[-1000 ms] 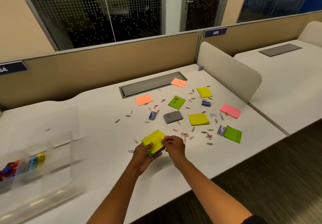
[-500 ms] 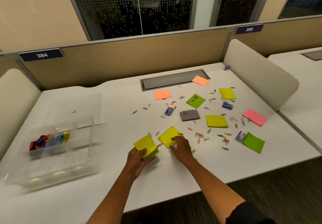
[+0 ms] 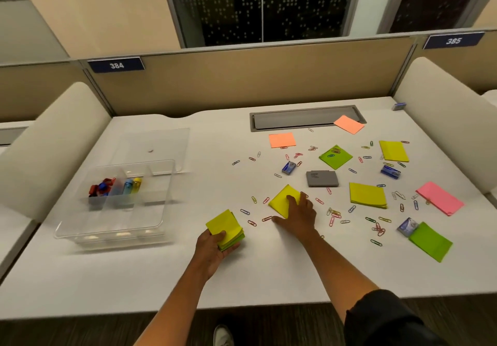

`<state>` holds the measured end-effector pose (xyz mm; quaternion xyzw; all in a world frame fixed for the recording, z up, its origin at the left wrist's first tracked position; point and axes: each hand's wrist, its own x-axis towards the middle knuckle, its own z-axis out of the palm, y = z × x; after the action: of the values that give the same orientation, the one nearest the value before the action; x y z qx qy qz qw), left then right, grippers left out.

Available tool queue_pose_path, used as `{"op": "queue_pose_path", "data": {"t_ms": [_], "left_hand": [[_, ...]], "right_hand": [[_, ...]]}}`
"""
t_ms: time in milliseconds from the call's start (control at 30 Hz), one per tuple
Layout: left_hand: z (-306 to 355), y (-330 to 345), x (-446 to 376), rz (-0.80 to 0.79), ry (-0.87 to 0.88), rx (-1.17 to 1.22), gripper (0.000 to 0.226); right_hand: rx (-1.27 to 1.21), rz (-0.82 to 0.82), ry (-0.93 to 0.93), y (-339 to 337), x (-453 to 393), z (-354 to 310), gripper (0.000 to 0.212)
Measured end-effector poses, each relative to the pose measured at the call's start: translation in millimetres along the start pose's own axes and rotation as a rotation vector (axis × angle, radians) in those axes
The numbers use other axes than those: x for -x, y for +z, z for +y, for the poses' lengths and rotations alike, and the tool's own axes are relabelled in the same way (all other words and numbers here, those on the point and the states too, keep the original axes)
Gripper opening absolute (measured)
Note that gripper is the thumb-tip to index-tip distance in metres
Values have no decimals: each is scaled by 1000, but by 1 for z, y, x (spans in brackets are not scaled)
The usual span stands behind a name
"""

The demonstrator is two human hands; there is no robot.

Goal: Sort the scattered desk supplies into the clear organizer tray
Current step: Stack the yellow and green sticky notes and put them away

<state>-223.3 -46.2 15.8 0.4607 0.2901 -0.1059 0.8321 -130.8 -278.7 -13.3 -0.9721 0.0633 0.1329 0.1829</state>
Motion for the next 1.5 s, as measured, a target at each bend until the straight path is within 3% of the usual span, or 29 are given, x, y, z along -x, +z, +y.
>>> {"op": "queue_pose_path", "data": {"t_ms": [233, 400, 767, 900, 1167, 1500], "left_hand": [[-4, 3, -1, 1, -3, 5, 37], [-6, 11, 1, -9, -17, -13, 36], [4, 11, 0, -24, -36, -32, 34], [18, 14, -9, -46, -68, -20, 42], [58, 6, -24, -184, -123, -36, 39], [125, -41, -56, -340, -54, -229, 38]], "right_hand": [[3, 36, 3, -11, -6, 7, 82], [-43, 30, -6, -15, -3, 8, 92], [-453, 166, -129, -20, 20, 4, 90], [-495, 175, -334, -26, 31, -17, 86], [-311, 102, -659, -22, 40, -89, 91], [-356, -41, -691, -15, 18, -179, 102]]}}
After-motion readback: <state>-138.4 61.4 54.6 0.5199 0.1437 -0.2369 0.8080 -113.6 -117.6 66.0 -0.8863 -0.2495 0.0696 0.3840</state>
